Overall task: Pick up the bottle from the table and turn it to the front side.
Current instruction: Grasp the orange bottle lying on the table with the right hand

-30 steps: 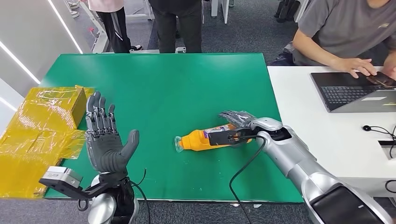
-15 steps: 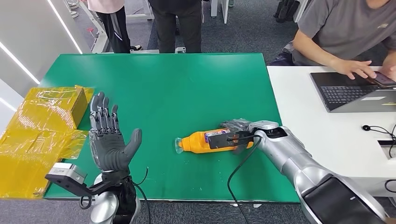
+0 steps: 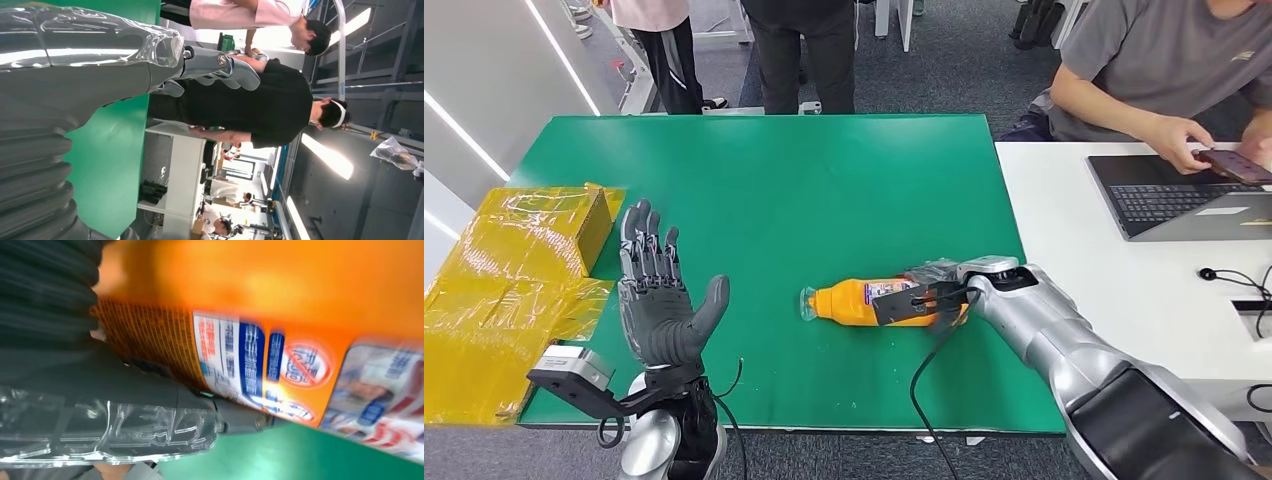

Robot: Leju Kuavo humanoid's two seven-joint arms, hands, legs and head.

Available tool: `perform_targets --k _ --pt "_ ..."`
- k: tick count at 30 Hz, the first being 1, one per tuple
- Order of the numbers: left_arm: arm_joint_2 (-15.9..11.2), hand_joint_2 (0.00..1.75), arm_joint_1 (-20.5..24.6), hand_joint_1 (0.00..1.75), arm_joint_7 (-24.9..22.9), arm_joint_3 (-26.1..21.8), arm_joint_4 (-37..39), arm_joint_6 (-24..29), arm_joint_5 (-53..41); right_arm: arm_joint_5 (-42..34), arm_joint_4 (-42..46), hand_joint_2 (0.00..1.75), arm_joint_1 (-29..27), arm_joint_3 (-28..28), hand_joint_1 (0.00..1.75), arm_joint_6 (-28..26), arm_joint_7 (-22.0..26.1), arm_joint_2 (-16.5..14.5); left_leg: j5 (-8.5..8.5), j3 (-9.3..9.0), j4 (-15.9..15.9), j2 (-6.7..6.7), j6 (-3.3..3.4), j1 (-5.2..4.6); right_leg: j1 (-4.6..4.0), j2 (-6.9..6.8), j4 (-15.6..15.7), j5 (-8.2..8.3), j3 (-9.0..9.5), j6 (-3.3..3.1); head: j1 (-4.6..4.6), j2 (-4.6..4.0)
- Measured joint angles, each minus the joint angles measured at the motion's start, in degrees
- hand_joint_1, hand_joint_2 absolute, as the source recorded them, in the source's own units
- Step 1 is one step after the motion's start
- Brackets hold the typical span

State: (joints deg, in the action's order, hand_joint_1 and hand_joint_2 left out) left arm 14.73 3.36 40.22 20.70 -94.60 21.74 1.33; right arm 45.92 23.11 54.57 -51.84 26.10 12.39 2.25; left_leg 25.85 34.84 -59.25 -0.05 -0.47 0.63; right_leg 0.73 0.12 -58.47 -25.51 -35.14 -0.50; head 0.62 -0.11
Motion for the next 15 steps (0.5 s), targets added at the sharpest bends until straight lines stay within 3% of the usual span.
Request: perform_targets --k 9,15 --pt "-0.05 1.75 -0.05 0.00 -0.01 0.00 -0.02 0.37 -0.25 -2.25 0.14 1.75 -1.34 -0.94 1.75 -10.44 2.22 0.03 0.00 -0.03 0.00 0.01 0.00 0.00 0.00 0.01 -0.02 0.02 0.03 -0.01 0.01 0.00" --pt "-0.17 1.75 -0.81 0.00 0.00 0.00 -1.09 0.93 -1.07 -6.18 2.95 1.75 -4.22 1.08 1.75 -24.96 3.57 0.07 0.01 0.02 0.01 0.01 -0.01 0.01 -0.01 0.01 -0.02 0.01 -0.02 -0.02 0.01 0.00"
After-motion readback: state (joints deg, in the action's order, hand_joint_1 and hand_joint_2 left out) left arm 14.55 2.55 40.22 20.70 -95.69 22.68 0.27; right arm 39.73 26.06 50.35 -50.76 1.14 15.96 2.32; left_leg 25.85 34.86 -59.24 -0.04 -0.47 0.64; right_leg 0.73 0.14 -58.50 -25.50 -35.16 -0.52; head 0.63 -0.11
